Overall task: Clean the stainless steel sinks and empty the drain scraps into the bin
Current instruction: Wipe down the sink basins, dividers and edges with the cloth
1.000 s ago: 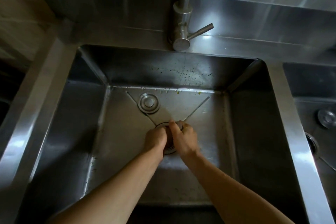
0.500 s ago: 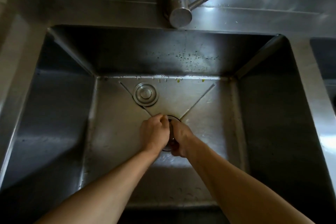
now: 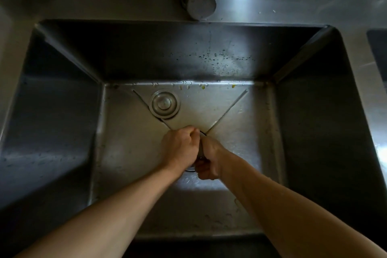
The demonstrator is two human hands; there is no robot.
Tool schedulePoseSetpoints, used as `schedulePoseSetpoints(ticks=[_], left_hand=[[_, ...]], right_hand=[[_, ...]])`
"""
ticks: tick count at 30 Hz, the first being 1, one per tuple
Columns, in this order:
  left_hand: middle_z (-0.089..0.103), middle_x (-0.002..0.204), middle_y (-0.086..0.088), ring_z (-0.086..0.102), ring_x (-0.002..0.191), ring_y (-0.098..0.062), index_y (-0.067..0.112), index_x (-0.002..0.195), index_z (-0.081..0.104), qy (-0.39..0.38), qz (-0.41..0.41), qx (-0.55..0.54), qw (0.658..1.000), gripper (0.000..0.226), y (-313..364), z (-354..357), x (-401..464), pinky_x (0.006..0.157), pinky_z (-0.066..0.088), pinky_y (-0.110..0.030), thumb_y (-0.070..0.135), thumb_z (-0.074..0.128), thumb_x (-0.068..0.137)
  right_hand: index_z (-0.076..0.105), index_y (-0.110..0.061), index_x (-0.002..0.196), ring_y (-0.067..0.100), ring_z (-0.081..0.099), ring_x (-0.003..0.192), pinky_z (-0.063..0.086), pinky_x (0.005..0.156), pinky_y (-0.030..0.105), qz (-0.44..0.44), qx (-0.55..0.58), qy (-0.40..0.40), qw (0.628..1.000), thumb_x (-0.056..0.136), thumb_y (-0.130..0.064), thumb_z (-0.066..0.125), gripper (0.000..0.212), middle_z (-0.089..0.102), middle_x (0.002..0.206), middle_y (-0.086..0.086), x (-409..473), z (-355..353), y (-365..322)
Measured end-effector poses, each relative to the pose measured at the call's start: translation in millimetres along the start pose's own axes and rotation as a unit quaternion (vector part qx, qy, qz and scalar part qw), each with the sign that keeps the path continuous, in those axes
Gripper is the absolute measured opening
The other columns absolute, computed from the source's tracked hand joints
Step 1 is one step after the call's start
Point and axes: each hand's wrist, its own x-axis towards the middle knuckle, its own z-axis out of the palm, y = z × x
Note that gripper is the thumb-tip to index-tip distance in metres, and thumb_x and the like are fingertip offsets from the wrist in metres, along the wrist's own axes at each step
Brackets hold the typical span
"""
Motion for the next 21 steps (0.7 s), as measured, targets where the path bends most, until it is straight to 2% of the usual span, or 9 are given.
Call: schedulePoseSetpoints(ticks=[6,8,11,16,21], left_hand=[[0.048,0.053,0.003,0.049,0.053,-0.018,0.023,0.060,0.049,0.005,0.026,0.014,1.000,0.035,-2.8,1.7,3.6,0.051,0.030,-0.024,0.032,0.041,0.092],[0.046,0.054,0.004,0.050,0.053,-0.021,0.023,0.060,0.049,0.004,0.033,0.015,0.999,0.034,-2.4,1.7,4.7,0.051,0.035,-0.026,0.036,0.037,0.089],[0.055,0.056,-0.004,0.055,0.056,-0.028,0.017,0.061,0.055,0.008,0.043,0.014,0.999,0.038,-1.9,2.4,5.8,0.055,0.044,-0.033,0.036,0.035,0.087],[0.058,0.058,-0.005,0.056,0.057,-0.026,0.013,0.066,0.061,0.016,0.061,0.024,0.998,0.041,-4.3,3.0,1.3,0.054,0.038,-0.028,0.036,0.035,0.088],[0.060,0.058,-0.011,0.055,0.056,-0.032,0.011,0.062,0.059,0.036,0.073,0.038,0.996,0.039,-5.2,3.6,3.6,0.053,0.036,-0.030,0.034,0.038,0.087]], right_hand=[[0.040,-0.014,0.059,0.013,0.031,0.048,0.027,0.036,0.020,0.007,0.017,-0.012,1.000,0.095,-0.044,0.039,0.046,0.038,0.058,0.002,0.3,-2.4,-0.5],[0.039,-0.016,0.058,0.011,0.028,0.047,0.026,0.033,0.016,0.007,0.031,-0.017,0.999,0.094,-0.046,0.040,0.047,0.037,0.056,0.001,-0.2,-2.6,-0.5],[0.037,-0.017,0.056,0.012,0.026,0.045,0.025,0.034,0.017,0.003,0.027,-0.020,0.999,0.094,-0.046,0.037,0.048,0.035,0.055,0.000,1.4,-2.4,1.1],[0.036,-0.017,0.054,0.012,0.025,0.043,0.024,0.035,0.018,0.012,0.036,-0.020,0.999,0.094,-0.040,0.036,0.046,0.032,0.052,0.000,1.4,-0.7,4.9],[0.031,-0.020,0.053,0.010,0.020,0.040,0.019,0.038,0.017,-0.002,0.051,-0.035,0.998,0.093,-0.041,0.034,0.045,0.028,0.051,-0.002,2.2,-1.0,3.3]])
